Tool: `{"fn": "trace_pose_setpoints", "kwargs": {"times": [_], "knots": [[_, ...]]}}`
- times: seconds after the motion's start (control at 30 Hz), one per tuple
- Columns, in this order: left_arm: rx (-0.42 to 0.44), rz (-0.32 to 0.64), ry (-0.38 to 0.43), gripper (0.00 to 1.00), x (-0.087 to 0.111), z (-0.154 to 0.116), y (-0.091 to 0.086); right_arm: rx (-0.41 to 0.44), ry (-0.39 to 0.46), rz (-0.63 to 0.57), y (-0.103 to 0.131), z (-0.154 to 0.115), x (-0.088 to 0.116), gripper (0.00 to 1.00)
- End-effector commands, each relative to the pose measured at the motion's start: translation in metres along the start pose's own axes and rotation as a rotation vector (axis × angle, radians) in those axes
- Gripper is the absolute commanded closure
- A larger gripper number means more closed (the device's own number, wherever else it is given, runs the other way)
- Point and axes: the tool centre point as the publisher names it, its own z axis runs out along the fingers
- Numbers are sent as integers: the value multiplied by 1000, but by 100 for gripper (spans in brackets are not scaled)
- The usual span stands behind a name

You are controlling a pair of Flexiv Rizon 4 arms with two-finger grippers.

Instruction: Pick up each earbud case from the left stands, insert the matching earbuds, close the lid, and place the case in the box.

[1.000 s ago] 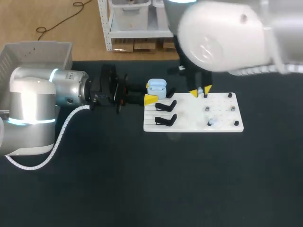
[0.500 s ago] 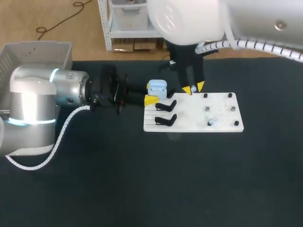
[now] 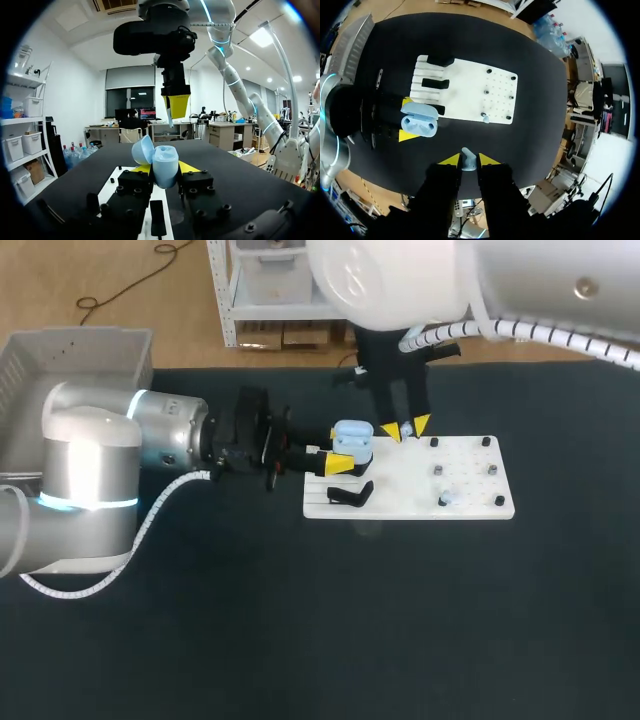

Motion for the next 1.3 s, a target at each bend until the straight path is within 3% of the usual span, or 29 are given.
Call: {"fn": "trace_pose_setpoints", "kwargs": {"times": [0.03,0.27,1.3], "knots": [[-34,16,-11,100,-1,3,-5,-14,15,35,0,-4,1,100],[-48,38,-26,100,-1,6,-9,-51,27,73,7,-8,2,100],[-16,81,-28,100,9,20,-13,-29,82,93,26,2,12,100]]}}
